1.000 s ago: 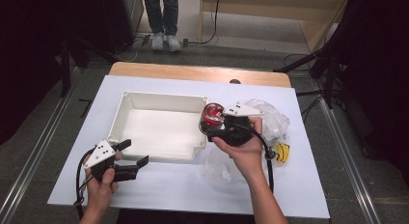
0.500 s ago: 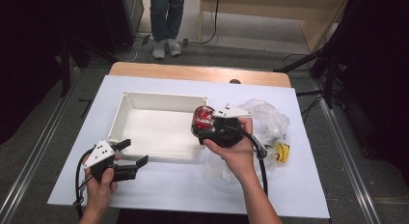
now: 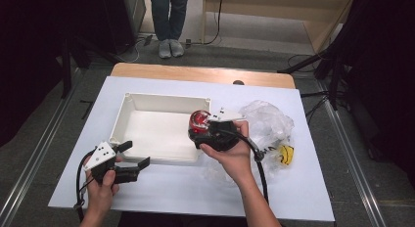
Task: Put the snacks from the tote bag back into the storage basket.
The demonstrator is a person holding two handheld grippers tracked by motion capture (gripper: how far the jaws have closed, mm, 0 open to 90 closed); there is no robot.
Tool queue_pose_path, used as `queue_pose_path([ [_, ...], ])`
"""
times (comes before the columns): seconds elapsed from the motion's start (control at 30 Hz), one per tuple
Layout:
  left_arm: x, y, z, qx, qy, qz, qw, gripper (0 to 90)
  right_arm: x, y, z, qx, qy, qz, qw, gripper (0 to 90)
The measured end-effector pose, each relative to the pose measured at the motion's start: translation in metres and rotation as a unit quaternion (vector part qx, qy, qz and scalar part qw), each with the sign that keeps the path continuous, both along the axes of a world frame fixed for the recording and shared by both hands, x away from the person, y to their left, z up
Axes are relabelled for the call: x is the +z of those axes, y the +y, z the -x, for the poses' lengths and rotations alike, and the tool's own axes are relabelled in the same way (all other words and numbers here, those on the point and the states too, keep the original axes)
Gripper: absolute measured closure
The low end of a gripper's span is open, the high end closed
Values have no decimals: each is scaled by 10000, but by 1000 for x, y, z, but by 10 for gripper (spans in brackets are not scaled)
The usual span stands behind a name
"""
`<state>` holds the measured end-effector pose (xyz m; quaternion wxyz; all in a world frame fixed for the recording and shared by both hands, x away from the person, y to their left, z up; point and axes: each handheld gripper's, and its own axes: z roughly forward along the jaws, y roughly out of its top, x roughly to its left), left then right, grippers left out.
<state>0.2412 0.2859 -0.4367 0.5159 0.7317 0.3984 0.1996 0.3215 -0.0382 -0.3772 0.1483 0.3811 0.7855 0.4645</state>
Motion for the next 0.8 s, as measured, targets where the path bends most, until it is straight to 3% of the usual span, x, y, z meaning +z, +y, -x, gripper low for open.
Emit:
queue_pose_path([
  [0.8,0,0,0,-7,1,8,10000,121,-16,13,-1,80,87,220,9997,261],
])
